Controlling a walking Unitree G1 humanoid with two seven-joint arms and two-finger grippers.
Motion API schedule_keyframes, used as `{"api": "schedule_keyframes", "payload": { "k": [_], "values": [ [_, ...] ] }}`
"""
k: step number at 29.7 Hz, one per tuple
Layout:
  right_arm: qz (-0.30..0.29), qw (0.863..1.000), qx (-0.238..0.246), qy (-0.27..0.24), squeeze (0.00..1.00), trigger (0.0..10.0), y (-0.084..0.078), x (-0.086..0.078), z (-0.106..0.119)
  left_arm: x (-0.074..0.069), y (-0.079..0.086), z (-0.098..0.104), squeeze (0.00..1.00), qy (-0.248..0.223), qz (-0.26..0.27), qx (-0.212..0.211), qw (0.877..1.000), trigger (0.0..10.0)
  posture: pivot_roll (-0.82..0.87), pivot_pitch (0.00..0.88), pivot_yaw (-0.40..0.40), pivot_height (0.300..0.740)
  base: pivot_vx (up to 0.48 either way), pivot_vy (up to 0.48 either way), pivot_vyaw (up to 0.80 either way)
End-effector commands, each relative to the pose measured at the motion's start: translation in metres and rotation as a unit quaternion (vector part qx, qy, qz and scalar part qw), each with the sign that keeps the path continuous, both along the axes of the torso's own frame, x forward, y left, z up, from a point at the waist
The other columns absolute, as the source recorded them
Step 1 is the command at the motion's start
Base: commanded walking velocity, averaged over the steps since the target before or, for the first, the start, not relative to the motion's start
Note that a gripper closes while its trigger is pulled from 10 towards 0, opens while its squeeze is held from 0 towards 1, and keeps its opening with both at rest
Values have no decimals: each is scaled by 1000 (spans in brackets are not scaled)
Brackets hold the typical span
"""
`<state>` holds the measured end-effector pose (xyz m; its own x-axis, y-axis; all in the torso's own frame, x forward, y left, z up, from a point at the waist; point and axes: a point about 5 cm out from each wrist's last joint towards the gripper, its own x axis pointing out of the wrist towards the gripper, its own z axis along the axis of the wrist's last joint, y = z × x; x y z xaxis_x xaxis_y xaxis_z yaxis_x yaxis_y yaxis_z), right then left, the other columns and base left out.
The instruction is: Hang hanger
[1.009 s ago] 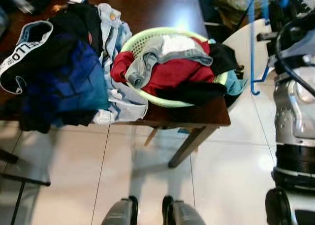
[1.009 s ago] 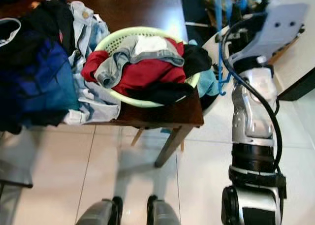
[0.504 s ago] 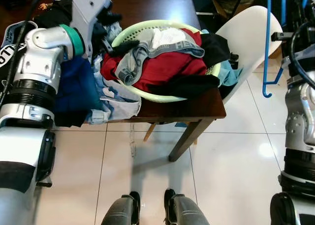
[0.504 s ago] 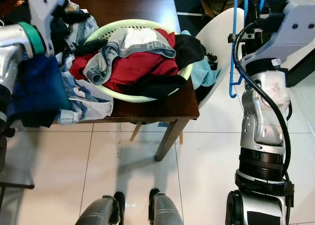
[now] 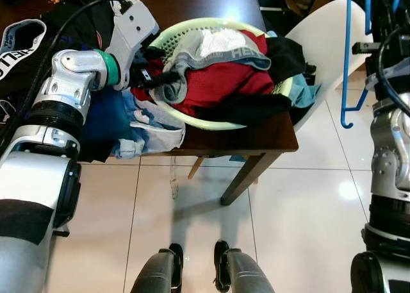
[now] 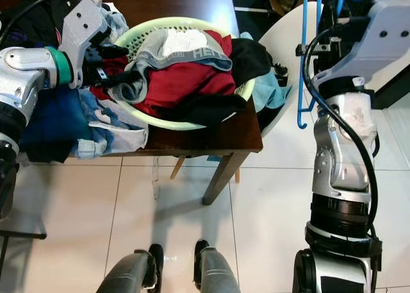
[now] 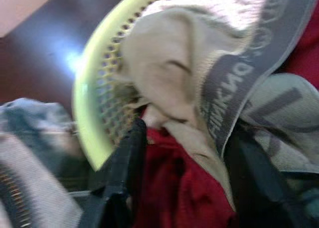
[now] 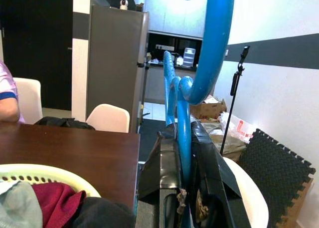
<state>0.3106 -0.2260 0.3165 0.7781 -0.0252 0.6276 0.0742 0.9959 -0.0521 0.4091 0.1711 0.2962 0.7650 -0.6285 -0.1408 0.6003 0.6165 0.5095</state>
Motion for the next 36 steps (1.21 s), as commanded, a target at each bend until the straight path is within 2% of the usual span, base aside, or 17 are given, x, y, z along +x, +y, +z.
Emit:
{"api": "schedule_keyframes", "payload": {
  "k": [1, 6, 10, 12, 13, 26, 27, 28, 29, 30, 32, 36],
  "values": [
    [-6, 1000, 1, -1, 0, 10000, -3, -3, 0, 1, 3, 1, 0, -4, 11, -2, 1000, 0, -70, 235, 44, 740, 0, 0, 0],
    [-6, 1000, 2, -1, 0, 10000, -2, -3, 0, 2, 6, 9, 0, -21, 30, -19, 999, 0, -67, 233, 44, 740, 0, 0, 0],
    [-5, 1000, 5, -1, 0, 10000, -1, -2, 0, 0, 9, 33, 0, -74, 33, -37, 996, 0, -51, 229, 46, 740, 0, 0, 0],
    [-5, 1000, 5, -1, 0, 10000, -1, -2, 0, 0, 9, 33, 0, -74, 33, -37, 996, 0, -51, 229, 46, 740, 0, 0, 0],
    [-3, 1000, 7, -1, 0, 10000, 0, -1, -1, -2, 10, 41, 0, -90, 27, -43, 995, 0, -46, 227, 44, 740, 0, 0, 0],
    [1, 1000, 12, -2, 0, 10000, 3, 1, -1, -7, 14, 48, 0, -119, 12, -63, 991, 0, -37, 218, 38, 740, 0, 0, 0],
    [2, 1000, 12, -3, 0, 10000, 3, 1, 0, -10, 13, 55, 0, -164, 18, -44, 985, 0, -38, 216, 38, 740, 0, 0, 0],
    [2, 1000, 12, -3, 0, 10000, 3, 1, 0, -10, 13, 55, 0, -164, 18, -44, 985, 0, -38, 216, 38, 740, 0, 0, 0],
    [2, 1000, 13, -3, 0, 10000, 3, 2, 0, -12, 9, 64, 0, -221, 35, 1, 975, 0, -35, 215, 37, 740, 0, 0, 0],
    [2, 1000, 13, -3, 0, 10000, 3, 2, 0, -12, 9, 64, 0, -221, 35, 1, 975, 0, -35, 215, 37, 740, 0, 0, 0],
    [2, 1000, 14, -3, 0, 10000, 4, 2, 0, -16, 2, 71, 0, -277, 32, 25, 960, 0, -38, 209, 37, 740, 0, 0, 0],
    [3, 1000, 14, -5, 0, 10000, 4, 3, 1, -16, -2, 68, 0, -283, 30, 24, 958, 0, -39, 206, 37, 740, 0, 0, 0]
  ]
}}
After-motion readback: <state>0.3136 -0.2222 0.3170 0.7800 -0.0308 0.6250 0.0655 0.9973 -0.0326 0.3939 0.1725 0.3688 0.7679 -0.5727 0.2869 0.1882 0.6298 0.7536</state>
